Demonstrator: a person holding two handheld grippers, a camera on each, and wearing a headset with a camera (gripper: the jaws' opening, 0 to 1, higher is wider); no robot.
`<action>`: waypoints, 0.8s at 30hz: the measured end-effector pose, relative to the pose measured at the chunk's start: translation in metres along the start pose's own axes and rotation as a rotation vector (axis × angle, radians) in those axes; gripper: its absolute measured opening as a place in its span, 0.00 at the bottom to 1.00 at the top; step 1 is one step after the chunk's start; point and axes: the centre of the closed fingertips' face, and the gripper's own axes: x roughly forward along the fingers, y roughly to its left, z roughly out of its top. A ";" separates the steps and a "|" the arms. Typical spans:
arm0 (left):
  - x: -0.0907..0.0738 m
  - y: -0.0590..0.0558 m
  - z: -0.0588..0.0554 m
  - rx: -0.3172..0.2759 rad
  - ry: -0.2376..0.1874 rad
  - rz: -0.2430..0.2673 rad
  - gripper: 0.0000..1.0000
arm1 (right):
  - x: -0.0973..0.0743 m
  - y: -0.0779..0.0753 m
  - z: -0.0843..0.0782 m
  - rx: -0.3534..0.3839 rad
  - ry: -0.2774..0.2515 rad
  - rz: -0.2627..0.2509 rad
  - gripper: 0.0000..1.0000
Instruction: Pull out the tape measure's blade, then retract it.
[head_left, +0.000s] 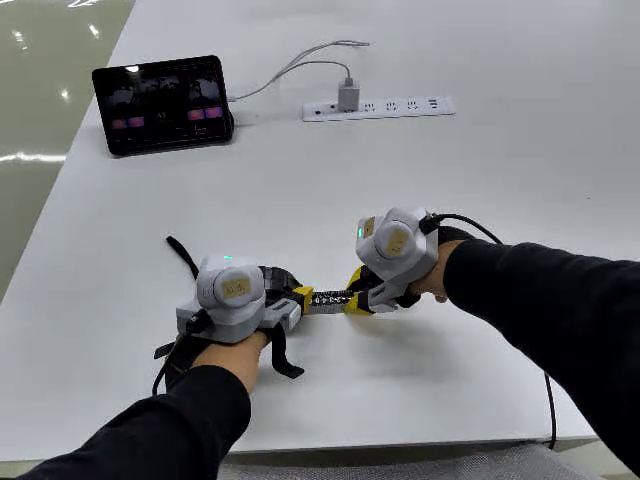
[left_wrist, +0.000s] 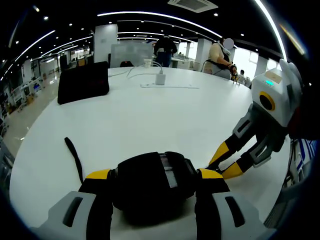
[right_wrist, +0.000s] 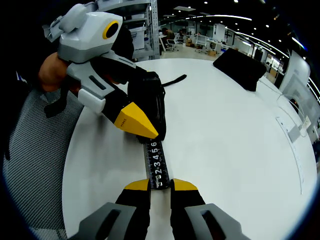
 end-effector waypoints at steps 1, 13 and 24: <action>0.000 0.000 0.000 0.000 0.000 0.000 0.62 | 0.000 0.000 0.001 -0.001 -0.001 0.000 0.12; 0.001 0.000 0.000 0.000 -0.001 0.000 0.62 | 0.004 -0.001 0.006 0.014 -0.024 -0.005 0.12; 0.000 0.000 0.000 -0.005 -0.001 -0.002 0.62 | 0.007 0.001 0.012 -0.002 -0.036 0.001 0.12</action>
